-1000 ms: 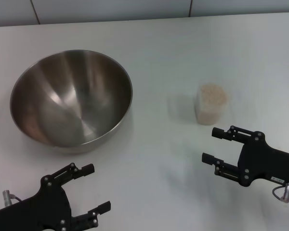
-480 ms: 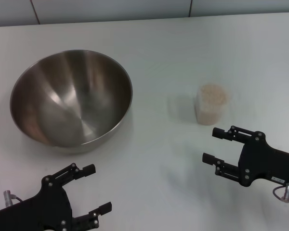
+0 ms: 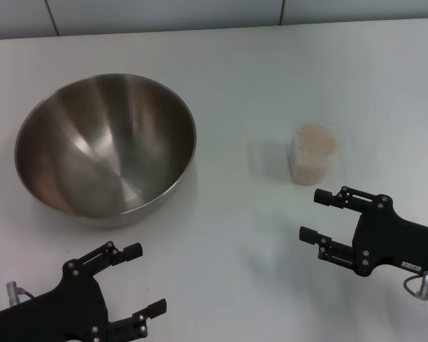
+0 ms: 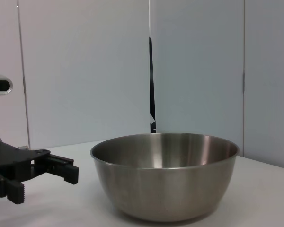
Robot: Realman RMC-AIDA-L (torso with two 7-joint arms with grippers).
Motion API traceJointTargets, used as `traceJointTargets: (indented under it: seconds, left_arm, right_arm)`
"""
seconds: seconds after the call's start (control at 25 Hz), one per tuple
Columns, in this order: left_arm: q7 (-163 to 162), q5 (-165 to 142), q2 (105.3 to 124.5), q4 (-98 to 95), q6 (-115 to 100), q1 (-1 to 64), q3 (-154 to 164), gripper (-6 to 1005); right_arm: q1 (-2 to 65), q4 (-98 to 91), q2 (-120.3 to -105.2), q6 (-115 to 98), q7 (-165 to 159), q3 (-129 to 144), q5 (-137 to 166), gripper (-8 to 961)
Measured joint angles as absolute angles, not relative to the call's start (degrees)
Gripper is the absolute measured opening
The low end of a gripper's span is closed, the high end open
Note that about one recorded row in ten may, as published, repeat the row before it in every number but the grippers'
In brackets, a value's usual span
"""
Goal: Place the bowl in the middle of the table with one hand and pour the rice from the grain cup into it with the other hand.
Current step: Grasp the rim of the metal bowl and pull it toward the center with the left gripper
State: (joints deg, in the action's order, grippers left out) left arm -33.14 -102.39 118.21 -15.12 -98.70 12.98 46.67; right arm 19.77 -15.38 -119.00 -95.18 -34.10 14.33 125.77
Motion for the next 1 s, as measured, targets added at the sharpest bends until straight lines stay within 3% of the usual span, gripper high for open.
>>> traceJointTargets:
  seconds: [1.0]
  left_arm:
    - [-33.13,-101.04,118.46,-15.2,-102.95,13.09,45.49,827]
  right_arm:
    - [19.85,-15.38,-119.0,-95.19,-34.1,14.32,125.77,635]
